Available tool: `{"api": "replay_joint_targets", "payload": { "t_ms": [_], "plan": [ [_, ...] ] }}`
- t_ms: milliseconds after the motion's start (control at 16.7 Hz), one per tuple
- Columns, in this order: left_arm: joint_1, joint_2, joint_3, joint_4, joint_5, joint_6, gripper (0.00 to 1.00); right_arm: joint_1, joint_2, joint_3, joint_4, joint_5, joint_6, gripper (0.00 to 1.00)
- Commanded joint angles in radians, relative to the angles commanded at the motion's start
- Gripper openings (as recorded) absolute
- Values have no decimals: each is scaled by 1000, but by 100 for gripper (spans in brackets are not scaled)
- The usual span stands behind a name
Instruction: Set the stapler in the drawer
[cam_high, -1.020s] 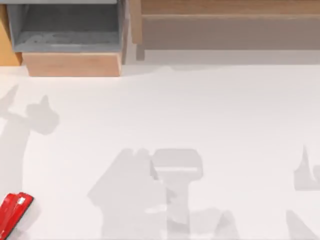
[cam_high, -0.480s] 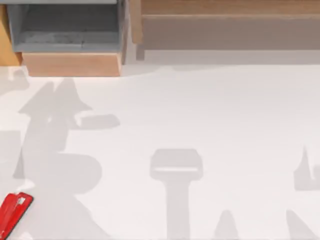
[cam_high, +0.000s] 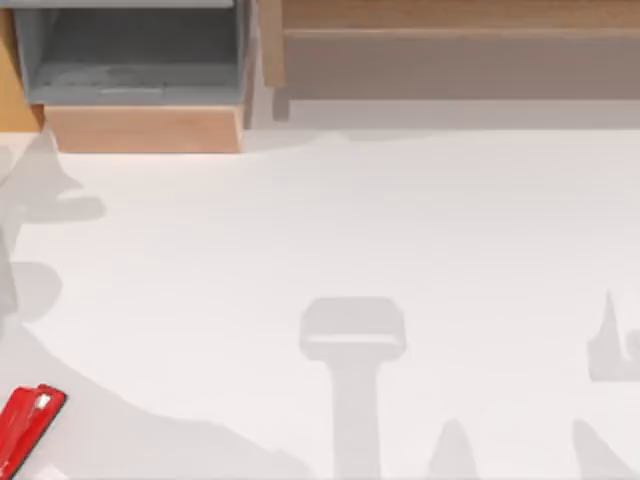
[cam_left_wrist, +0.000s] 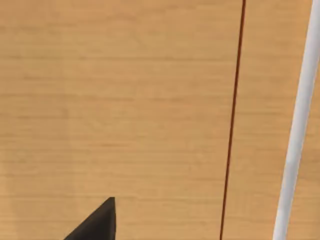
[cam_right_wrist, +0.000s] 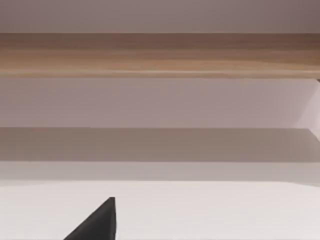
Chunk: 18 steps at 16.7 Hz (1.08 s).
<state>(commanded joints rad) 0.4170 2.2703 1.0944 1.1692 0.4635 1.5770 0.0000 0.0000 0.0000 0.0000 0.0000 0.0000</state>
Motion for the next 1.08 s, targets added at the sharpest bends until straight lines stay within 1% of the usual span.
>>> {"api": "replay_joint_targets", "payload": {
  "t_ms": [420, 780, 1020, 1080],
  "plan": [
    [-3, 9, 5, 2, -1, 7, 100, 0, 0, 0, 0, 0, 0, 100],
    [-22, 59, 110, -49, -21, 7, 100, 0, 0, 0, 0, 0, 0, 100],
    [-24, 64, 120, -55, -23, 7, 100, 0, 0, 0, 0, 0, 0, 100],
    [-24, 64, 120, -55, -23, 7, 92, 0, 0, 0, 0, 0, 0, 100]
  ]
}}
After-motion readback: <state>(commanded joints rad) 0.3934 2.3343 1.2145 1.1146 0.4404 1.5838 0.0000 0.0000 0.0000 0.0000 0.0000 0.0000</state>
